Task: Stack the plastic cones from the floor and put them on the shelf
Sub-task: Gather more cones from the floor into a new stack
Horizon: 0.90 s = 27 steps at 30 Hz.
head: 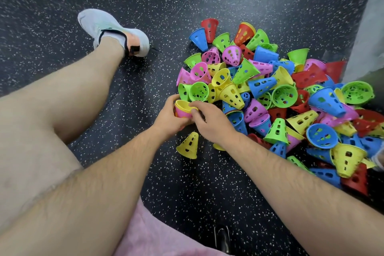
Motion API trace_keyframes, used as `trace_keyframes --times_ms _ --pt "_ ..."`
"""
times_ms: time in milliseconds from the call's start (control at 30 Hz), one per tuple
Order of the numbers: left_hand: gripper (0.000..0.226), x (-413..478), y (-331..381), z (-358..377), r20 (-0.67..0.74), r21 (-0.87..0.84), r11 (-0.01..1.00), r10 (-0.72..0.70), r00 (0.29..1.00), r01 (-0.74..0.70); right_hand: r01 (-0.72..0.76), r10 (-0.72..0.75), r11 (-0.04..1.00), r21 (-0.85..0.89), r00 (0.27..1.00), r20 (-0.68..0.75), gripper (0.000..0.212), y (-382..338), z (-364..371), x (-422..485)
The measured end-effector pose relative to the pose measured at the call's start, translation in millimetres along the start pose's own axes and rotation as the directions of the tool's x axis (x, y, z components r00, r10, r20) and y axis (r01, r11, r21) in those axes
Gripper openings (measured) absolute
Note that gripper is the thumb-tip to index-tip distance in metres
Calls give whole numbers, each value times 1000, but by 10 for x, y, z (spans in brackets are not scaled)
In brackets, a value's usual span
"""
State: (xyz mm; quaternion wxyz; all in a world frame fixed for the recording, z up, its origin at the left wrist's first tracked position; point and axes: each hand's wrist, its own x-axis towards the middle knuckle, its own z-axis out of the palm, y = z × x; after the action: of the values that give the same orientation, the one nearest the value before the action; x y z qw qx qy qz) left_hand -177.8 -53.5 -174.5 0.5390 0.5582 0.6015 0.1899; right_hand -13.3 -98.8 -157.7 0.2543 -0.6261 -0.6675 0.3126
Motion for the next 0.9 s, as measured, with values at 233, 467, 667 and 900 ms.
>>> trace_keyframes --times_ms 233,467,667,900 --pt "85 91 -121 -36 -32 47 998 -48 998 50 -39 13 841 -540 999 -52 51 243 -62 275" --pt "87 139 -167 -16 -30 82 995 -56 998 58 -56 9 826 -561 996 -86 18 365 -47 416" --pt "86 118 -145 -42 -36 72 996 -50 998 53 -76 19 975 -209 964 -265 17 291 -145 380" --pt "97 93 -92 -86 -54 -30 1000 -10 998 9 11 -18 1000 -26 967 -253 23 56 -93 275"
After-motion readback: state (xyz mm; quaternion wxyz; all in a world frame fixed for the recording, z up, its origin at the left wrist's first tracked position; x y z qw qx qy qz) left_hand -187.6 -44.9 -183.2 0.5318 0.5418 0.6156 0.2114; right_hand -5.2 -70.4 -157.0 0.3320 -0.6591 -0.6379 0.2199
